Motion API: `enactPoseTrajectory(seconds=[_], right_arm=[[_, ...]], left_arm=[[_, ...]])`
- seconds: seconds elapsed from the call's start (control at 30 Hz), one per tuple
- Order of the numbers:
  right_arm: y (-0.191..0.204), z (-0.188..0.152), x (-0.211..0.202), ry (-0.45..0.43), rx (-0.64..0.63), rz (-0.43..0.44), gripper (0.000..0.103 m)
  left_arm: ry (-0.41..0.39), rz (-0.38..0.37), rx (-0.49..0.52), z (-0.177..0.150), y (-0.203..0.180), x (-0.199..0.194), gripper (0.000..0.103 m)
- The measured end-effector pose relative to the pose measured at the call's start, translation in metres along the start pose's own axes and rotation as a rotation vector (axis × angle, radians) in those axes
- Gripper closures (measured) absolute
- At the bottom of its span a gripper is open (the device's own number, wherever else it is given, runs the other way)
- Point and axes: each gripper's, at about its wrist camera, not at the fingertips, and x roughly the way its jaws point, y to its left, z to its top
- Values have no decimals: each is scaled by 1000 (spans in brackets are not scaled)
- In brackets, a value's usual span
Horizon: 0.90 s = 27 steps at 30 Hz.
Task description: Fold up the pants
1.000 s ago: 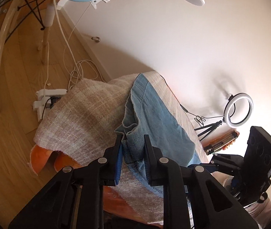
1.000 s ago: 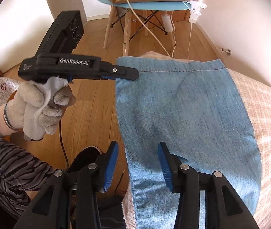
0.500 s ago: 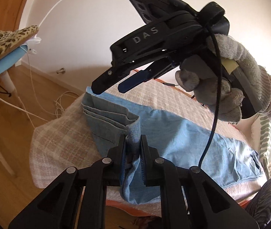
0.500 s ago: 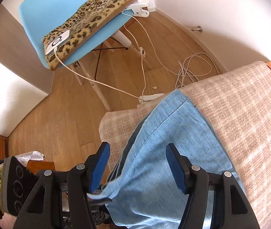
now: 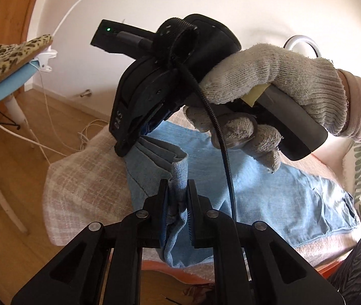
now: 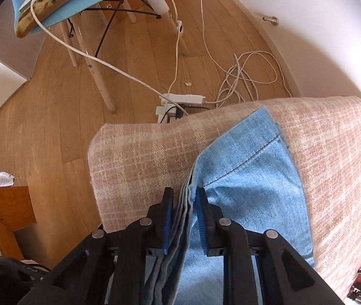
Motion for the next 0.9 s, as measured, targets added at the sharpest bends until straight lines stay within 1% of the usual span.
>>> enactPoseTrajectory(seconds=[0.07, 0.17, 0.27, 0.33, 0.4, 0.53, 0.6, 0.67, 0.77, 0.83, 0.9], right_arm=[[-9, -1, -6, -17, 38, 38, 98], [-19, -5, -15, -58, 87, 81, 99], [-27, -11, -25, -103, 142, 122, 99], [-33, -17, -34, -138, 177, 153, 99], [-39, -23, -49, -177, 207, 184, 99], [-53, -43, -90, -255, 243, 231, 99], [-60, -54, -112, -297, 262, 238, 99], [-68, -66, -138, -344, 276, 240, 99], [-84, -86, -177, -413, 312, 249, 100], [-94, -100, -201, -460, 334, 250, 100], [-105, -121, -225, -505, 355, 243, 100]], left_arm=[[12, 28, -19, 0, 3, 1, 90], [35, 38, -40, 3, 6, 8, 90], [35, -3, -45, 9, 3, 9, 91], [12, -32, -41, 11, 0, -1, 92], [-8, -55, -12, 16, -10, -12, 92], [-30, -100, 12, 34, -29, -29, 92], [-43, -128, 13, 47, -39, -37, 92], [-56, -143, 37, 61, -53, -43, 93], [-76, -156, 103, 83, -83, -54, 93], [-86, -194, 123, 97, -104, -61, 93], [-95, -226, 146, 109, -127, -66, 93]])
